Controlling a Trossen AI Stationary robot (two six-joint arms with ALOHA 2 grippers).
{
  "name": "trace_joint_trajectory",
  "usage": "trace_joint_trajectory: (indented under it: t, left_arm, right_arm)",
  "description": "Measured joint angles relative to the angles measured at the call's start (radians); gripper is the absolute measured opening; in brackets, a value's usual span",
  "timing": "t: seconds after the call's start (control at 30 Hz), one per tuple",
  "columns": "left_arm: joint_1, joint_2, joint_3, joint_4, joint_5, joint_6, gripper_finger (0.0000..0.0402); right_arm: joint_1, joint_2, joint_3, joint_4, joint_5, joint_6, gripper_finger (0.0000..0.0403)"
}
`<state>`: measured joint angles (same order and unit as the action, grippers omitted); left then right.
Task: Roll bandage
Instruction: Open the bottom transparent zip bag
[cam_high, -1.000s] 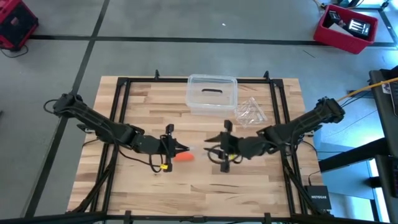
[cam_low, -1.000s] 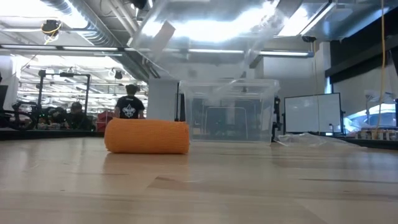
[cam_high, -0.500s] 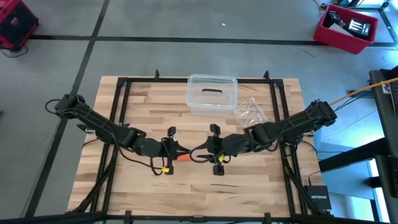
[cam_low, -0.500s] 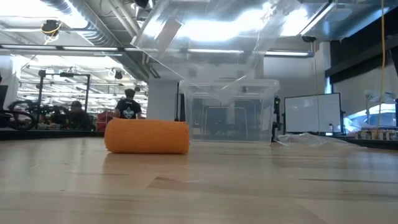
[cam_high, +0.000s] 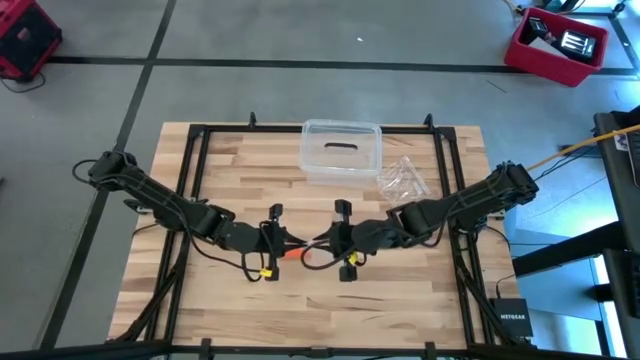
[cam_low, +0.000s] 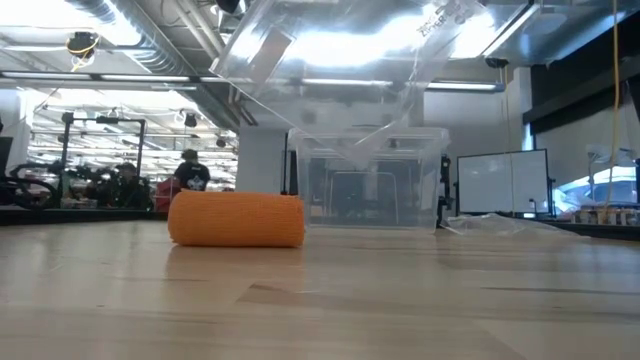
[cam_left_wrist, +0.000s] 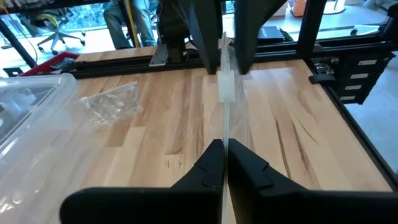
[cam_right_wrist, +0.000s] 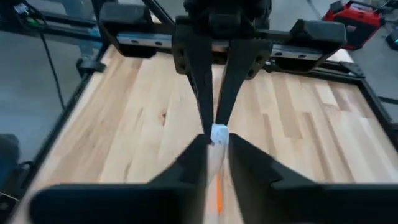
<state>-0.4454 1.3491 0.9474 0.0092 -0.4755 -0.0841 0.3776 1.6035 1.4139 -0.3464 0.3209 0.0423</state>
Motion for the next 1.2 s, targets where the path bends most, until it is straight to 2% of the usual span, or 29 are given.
trace_joint_trajectory:
  t: [0.1, 0.33, 0.6, 0.73, 0.9, 1.2]
  left_arm:
    - [0.0, 0.0, 0.0, 0.002, 0.0, 0.006, 0.0001]
    - [0.0, -0.006, 0.0, 0.001, 0.0, -0.048, 0.0011]
    - [0.005, -0.075, 0.001, 0.046, 0.0, -0.098, 0.0113]
    - [0.017, -0.049, 0.002, 0.128, 0.0, -0.06, 0.0136]
    - [0.033, -0.01, 0.001, 0.159, 0.0, -0.021, 0.013]
    - [0.041, 0.003, 0.0, 0.149, 0.0, -0.006, 0.0083]
  right_arm:
    - [0.001, 0.0, 0.0, -0.003, 0.028, -0.023, 0.0012]
    - [0.002, 0.0, 0.0, -0.003, 0.063, -0.039, 0.0005]
    - [0.002, 0.0, 0.0, -0.021, 0.088, -0.042, 0.0003]
    - [0.002, 0.0, 0.0, -0.019, 0.087, -0.042, 0.0002]
    - [0.002, 0.0, 0.0, -0.017, 0.087, -0.04, 0.0001]
    - [0.002, 0.0, 0.0, -0.01, 0.081, -0.039, 0.0001]
